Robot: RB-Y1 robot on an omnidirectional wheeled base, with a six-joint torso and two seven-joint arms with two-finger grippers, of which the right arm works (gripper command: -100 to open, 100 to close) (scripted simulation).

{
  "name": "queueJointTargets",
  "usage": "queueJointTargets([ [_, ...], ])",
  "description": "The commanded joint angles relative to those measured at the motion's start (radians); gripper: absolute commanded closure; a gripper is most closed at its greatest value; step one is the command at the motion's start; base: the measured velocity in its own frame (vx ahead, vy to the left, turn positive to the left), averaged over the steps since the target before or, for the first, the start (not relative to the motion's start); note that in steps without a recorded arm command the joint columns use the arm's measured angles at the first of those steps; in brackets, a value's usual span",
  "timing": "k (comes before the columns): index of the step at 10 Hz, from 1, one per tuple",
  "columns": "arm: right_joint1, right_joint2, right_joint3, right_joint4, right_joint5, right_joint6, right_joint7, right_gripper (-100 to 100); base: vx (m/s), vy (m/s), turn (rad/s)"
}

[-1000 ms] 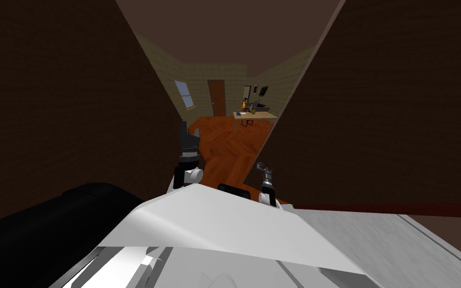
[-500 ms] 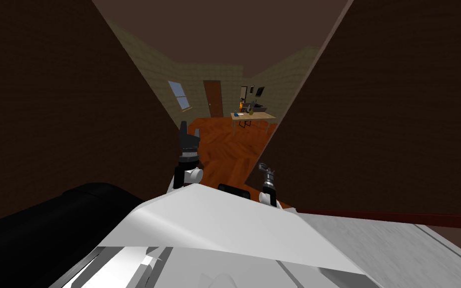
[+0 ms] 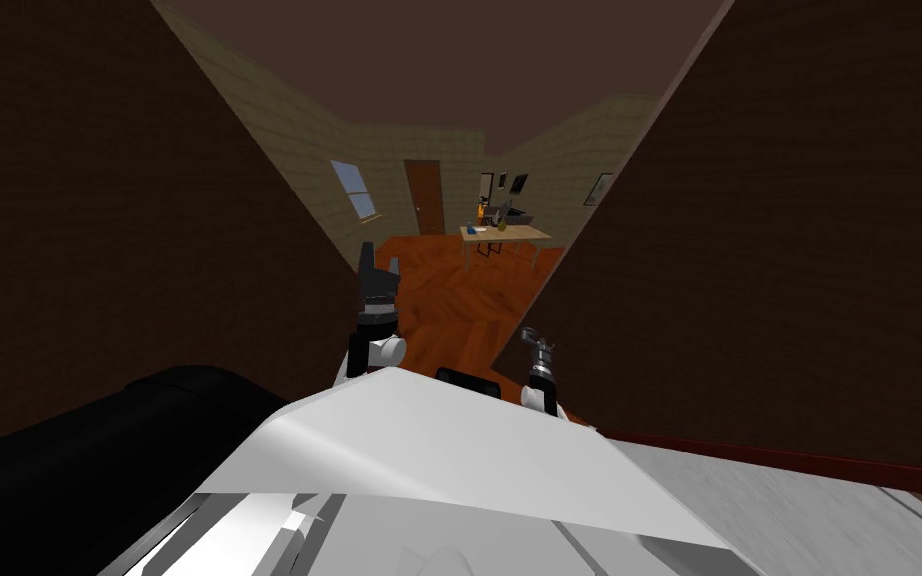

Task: Push the door open

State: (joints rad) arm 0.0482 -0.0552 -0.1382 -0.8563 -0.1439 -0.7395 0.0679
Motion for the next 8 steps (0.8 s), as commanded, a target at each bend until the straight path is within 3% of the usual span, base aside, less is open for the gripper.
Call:
queueJointTargets([
  [1,-0.005,-0.011,-0.017,-0.005,-0.008,-0.002,0.005,100,0.173,0.01,-0.039],
  [6,-0.006,-0.027,-0.076,-0.001,-0.039,-0.005,0.023,100,0.22,0.024,-0.054],
  [8,-0.006,-0.027,-0.076,-0.001,-0.039,-0.005,0.023,100,0.102,0.01,-0.013],
])
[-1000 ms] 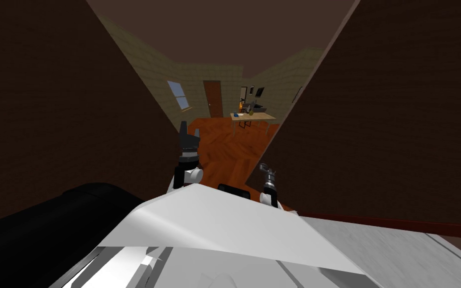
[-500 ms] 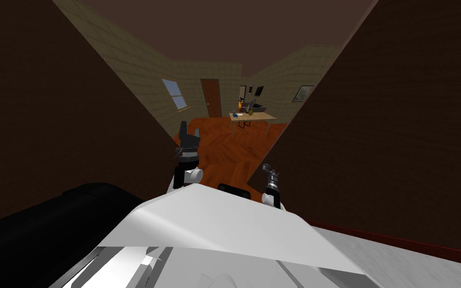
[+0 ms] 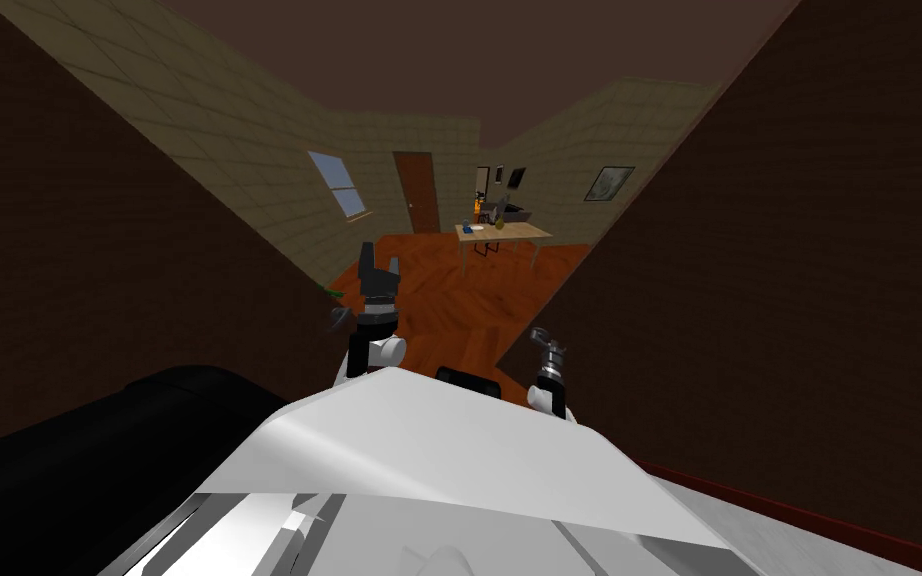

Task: Push the door open

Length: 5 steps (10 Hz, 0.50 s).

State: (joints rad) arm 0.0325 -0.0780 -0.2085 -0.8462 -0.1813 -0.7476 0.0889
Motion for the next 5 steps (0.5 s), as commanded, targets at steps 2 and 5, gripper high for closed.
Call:
queueJointTargets([
  [2,0.01,-0.007,-0.036,-0.009,-0.017,0.002,0.011,100,0.142,0.04,-0.071],
  [5,0.009,-0.005,-0.072,-0.007,-0.036,0.001,0.022,100,0.194,0.056,-0.074],
])
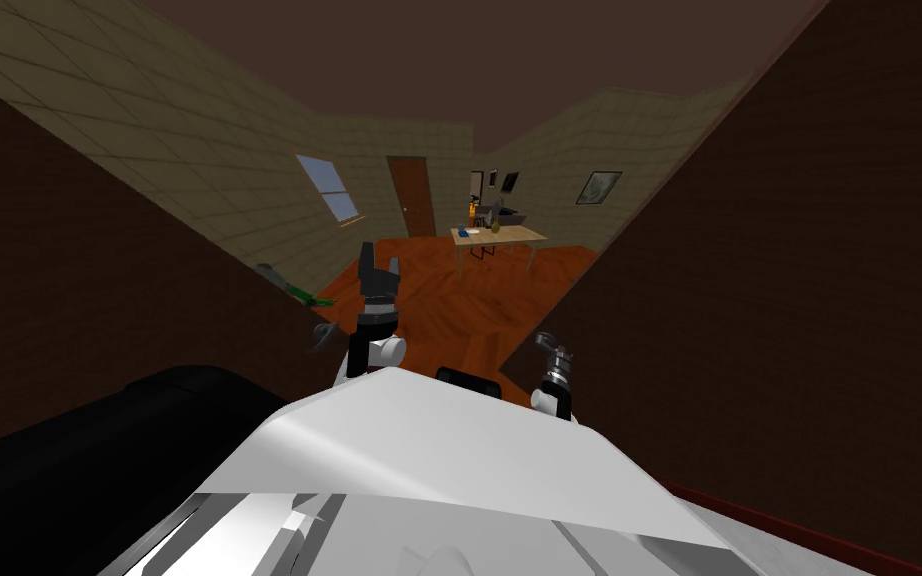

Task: Push the door open

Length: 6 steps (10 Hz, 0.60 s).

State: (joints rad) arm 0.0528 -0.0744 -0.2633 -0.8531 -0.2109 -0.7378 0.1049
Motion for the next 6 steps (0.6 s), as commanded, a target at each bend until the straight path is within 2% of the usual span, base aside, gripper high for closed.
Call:
queueJointTargets([
  [1,-0.011,-0.007,-0.03,0.001,-0.013,-0.009,0.009,100,0.219,0.006,-0.077],
  [6,-0.012,0.009,-0.086,0.005,-0.042,-0.011,0.026,100,0.214,0.029,-0.068],
])
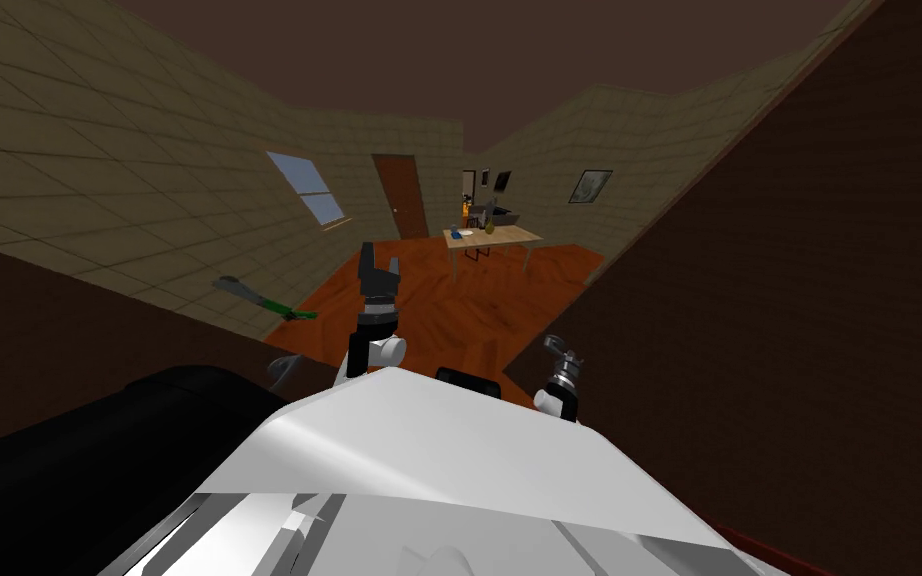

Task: Push the door open

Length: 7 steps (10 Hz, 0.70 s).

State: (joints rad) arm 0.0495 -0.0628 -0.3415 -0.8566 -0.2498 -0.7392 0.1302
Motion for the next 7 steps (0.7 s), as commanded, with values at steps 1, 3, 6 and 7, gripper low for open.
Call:
queueJointTargets([
  [1,-0.009,0.003,-0.018,0.009,-0.009,-0.01,0.004,100,0.226,0.052,-0.078],
  [3,-0.009,0.011,-0.032,0.01,-0.016,-0.011,0.008,100,0.181,0.027,-0.061],
  [6,-0.001,-0.002,-0.061,0.015,-0.031,-0.014,0.014,100,0.112,0.018,-0.047],
  [7,-0.001,-0.004,-0.069,0.015,-0.036,-0.014,0.017,100,0.209,-0.006,-0.066],
])
